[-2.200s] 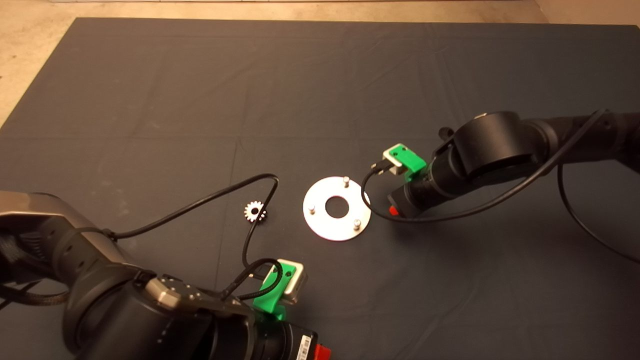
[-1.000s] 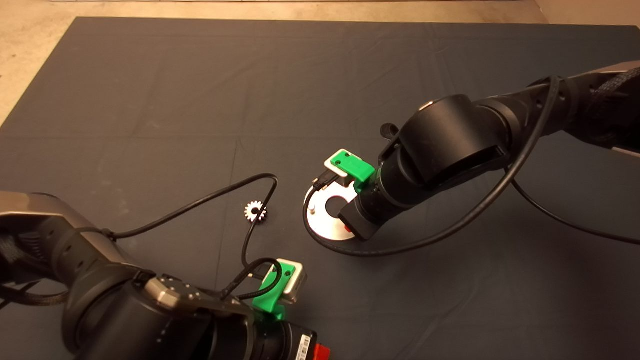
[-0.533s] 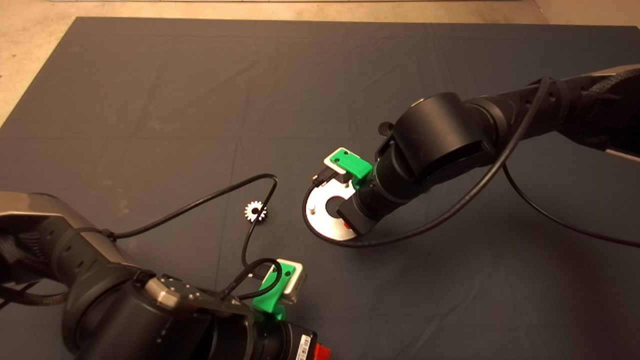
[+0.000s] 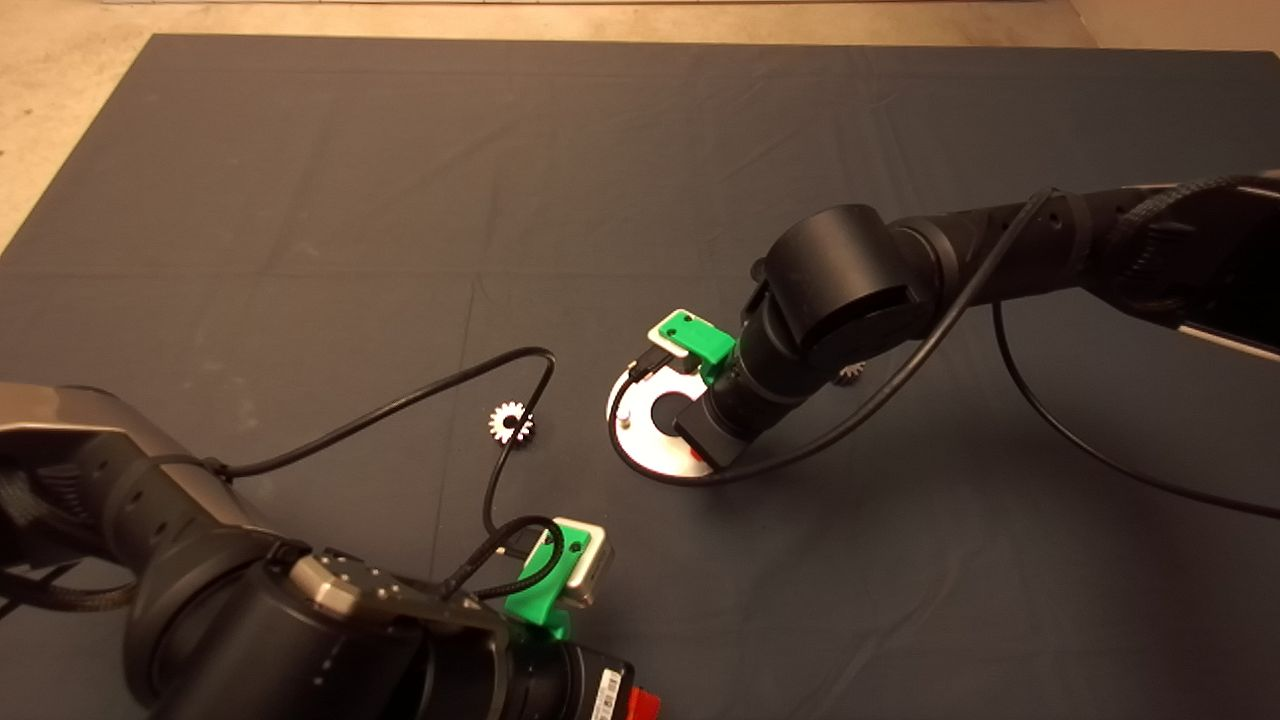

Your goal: Install three planetary gears onto the carrier pins

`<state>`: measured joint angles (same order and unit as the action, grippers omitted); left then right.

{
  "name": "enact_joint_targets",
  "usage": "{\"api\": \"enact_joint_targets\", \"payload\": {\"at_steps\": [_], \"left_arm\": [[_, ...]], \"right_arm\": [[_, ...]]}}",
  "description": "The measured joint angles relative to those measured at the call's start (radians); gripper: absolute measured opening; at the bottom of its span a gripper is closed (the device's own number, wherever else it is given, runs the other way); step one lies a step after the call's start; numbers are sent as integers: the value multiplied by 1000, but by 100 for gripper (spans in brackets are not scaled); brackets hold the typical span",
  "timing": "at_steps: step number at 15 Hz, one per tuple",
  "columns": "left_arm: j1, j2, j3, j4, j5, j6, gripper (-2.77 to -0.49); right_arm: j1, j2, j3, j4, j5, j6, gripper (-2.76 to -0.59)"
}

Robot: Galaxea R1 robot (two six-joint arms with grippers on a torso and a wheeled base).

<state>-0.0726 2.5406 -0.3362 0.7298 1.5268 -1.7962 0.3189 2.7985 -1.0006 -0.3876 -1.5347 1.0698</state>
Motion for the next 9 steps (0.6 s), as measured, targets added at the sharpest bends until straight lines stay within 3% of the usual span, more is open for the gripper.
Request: {"api": "enact_joint_targets", "payload": {"at_steps": [9], "left_arm": [[0, 0, 0, 0, 0, 0, -118]], "right_arm": [[-6, 0, -11, -5, 0, -46, -239]]}}
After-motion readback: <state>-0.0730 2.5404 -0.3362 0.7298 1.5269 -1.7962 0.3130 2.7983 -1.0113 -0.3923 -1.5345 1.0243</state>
